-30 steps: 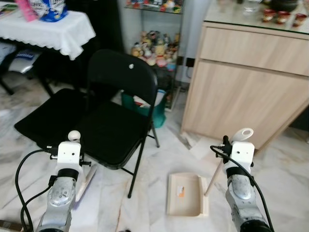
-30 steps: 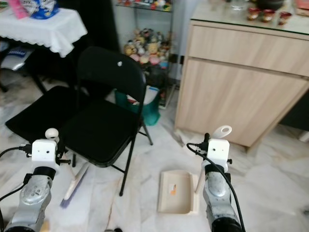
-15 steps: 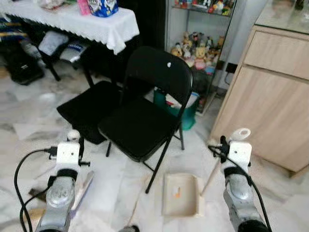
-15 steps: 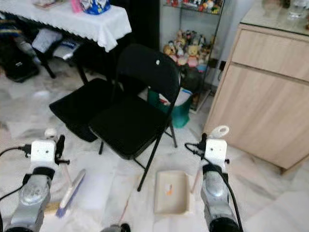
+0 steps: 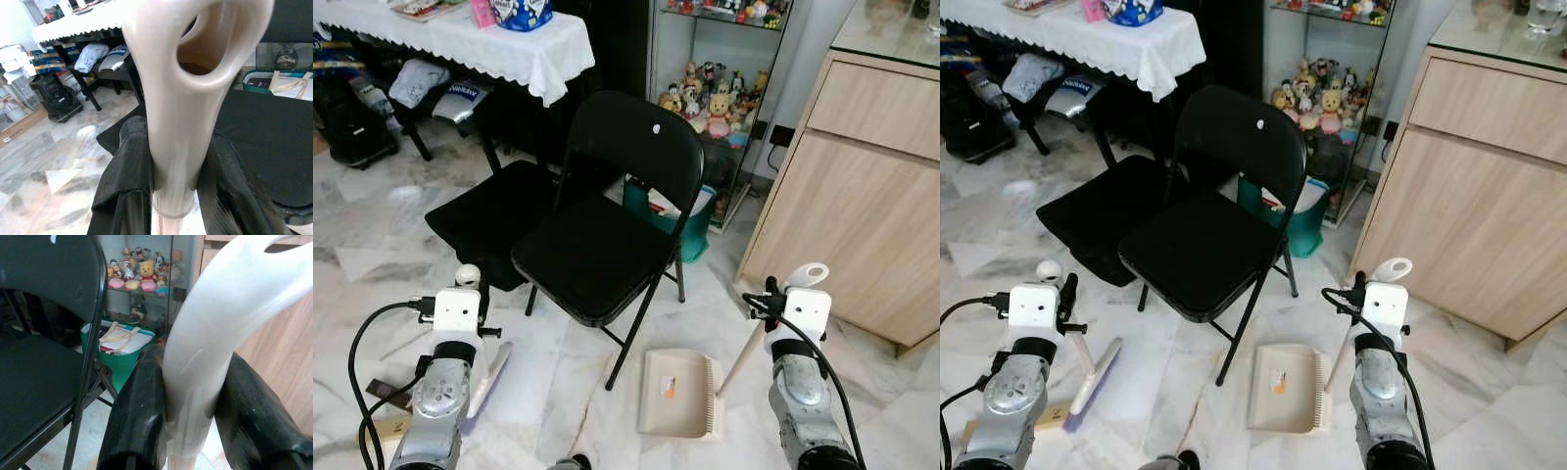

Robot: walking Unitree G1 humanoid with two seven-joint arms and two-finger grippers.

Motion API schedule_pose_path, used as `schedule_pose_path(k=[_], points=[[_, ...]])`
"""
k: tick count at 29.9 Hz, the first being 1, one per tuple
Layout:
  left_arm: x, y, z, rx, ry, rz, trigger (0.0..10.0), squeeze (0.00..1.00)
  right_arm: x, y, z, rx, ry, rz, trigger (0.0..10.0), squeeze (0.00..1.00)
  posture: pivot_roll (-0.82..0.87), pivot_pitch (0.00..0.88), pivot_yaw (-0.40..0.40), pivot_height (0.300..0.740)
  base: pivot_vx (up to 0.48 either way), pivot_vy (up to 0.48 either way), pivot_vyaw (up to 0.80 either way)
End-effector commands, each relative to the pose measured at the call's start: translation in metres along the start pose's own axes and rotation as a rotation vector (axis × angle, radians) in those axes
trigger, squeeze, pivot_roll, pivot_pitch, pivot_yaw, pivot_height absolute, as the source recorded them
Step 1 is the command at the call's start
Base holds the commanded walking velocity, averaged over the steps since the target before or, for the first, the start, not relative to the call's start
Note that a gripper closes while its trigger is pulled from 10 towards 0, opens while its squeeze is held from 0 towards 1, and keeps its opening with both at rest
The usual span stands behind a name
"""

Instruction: Sweep floor

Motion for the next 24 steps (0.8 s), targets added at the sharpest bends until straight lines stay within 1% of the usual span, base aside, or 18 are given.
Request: schedule_pose_path(k=[1,10,17,24], points=[[0.004,-0.0002,0.0002,-0.005,-0.003,0.023,10.0,0.0,0.0069,-0.0028,0.0016,-0.006,-0.01,0.031,10.0,0.0,0.01,0.071,0.03,0.74,-0.36,0.0,0.0],[0.005,-0.0002,0.0018,-0.01,0.0,0.03,10.0,0.0,0.0084,-0.0043,0.0019,-0.005,-0.009,0.034,10.0,0.0,0.01,0.079,0.029,0.74,-0.342,0.0,0.0],[0.0046,0.0001,0.0011,-0.007,0.001,0.026,10.0,0.0,0.0086,-0.0043,0.0021,-0.007,-0.009,0.034,10.0,0.0,0.02,0.088,0.031,0.74,0.0,0.0,0.0],[0.0082,-0.0014,0.0007,-0.01,0.003,0.042,10.0,0.0,0.0085,-0.004,0.004,-0.019,-0.01,0.034,10.0,0.0,0.02,0.09,0.033,0.74,0.0,0.0,0.0]])
Point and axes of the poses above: a point about 5 cm out from each wrist's last joint towards the gripper, its own y axis pointing back from the gripper into the wrist, its own x axis along the axis of the wrist's last joint, z = x × y, the point moved 1 cm from there along -y, pointing out of the wrist towards the gripper, and after that the axes turned 1 degree about y, right-handed, at the moved point
